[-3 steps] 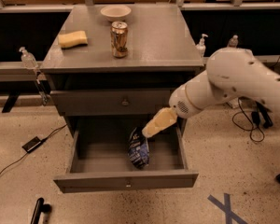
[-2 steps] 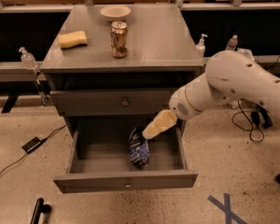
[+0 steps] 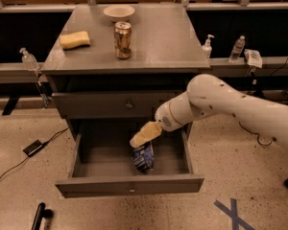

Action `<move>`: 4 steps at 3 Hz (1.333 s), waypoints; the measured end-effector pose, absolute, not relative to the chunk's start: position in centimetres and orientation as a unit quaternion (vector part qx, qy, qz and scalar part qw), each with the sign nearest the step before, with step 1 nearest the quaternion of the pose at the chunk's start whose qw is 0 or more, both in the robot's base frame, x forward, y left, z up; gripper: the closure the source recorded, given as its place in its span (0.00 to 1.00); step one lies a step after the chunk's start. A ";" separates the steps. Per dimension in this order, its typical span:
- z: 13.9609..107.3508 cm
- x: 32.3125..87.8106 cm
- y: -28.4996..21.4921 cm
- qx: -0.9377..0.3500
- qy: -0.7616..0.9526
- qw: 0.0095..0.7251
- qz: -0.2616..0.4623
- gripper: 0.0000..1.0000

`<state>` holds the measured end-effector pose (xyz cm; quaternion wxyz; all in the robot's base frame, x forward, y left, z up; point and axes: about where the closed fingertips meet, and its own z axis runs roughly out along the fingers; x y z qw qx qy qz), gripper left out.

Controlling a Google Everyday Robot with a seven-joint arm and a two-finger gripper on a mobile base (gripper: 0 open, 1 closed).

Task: Pick blue chip bag from middle drawer and place on counter

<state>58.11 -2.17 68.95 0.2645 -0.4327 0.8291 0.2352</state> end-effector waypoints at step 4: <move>48.6 68.4 -0.7 -0.288 0.897 0.265 0.207 0.00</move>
Offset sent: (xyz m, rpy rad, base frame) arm 0.1344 0.0143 -0.1501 0.0062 -0.0790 -0.3437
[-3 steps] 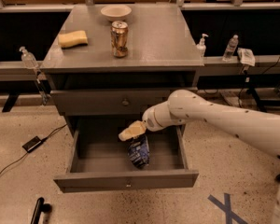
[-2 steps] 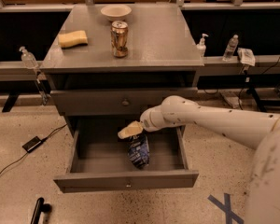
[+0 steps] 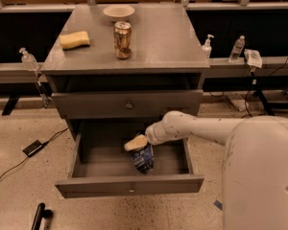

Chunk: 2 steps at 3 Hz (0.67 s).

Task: Pick blue chip bag from middle drawer and place on counter

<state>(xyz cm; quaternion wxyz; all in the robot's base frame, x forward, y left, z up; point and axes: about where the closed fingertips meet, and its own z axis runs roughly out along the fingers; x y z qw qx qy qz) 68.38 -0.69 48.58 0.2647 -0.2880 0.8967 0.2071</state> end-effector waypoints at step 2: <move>42.7 67.1 -0.9 -0.263 0.904 0.241 0.236 0.13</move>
Offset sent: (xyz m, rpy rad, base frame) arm -0.0165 -0.0131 -0.0817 0.0782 0.0745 -0.0525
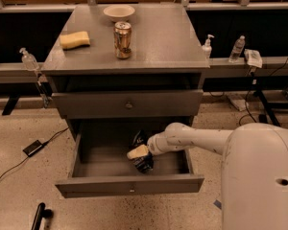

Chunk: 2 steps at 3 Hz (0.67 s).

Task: Pick blue chip bag from middle drawer and place on counter

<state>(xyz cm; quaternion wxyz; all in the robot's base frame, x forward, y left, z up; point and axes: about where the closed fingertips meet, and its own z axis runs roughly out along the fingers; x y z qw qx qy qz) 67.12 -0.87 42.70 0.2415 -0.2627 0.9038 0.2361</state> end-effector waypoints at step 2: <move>44.0 67.3 -3.3 -0.247 0.858 0.320 0.318 0.61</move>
Offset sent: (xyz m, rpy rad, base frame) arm -0.0050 -0.0085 0.1192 0.5162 -0.4303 0.1816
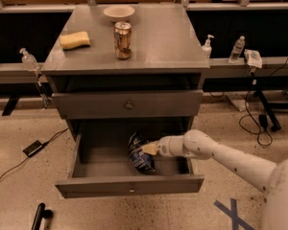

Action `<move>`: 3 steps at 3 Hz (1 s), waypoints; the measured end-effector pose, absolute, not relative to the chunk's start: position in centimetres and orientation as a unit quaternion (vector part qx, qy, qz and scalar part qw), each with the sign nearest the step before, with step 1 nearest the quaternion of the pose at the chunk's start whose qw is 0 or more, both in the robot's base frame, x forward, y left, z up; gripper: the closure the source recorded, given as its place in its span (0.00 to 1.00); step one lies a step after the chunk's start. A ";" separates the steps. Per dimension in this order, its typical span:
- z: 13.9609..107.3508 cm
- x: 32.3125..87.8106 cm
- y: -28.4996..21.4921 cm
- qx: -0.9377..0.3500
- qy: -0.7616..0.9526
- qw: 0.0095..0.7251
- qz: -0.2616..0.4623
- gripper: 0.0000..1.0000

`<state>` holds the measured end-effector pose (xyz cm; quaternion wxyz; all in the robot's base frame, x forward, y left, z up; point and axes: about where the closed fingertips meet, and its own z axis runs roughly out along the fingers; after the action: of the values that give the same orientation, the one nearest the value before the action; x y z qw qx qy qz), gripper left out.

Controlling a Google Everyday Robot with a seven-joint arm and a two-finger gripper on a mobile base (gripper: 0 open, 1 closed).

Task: Pick blue chip bag from middle drawer and place on counter

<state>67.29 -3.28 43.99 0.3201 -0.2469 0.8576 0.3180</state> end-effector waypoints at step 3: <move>59.8 63.6 -2.5 -0.351 0.681 0.477 0.431 1.00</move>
Offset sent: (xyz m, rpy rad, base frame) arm -0.0400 0.0168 0.1922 0.4251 -0.4997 0.3224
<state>63.64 -2.53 59.82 0.4773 -0.3507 0.6810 0.4306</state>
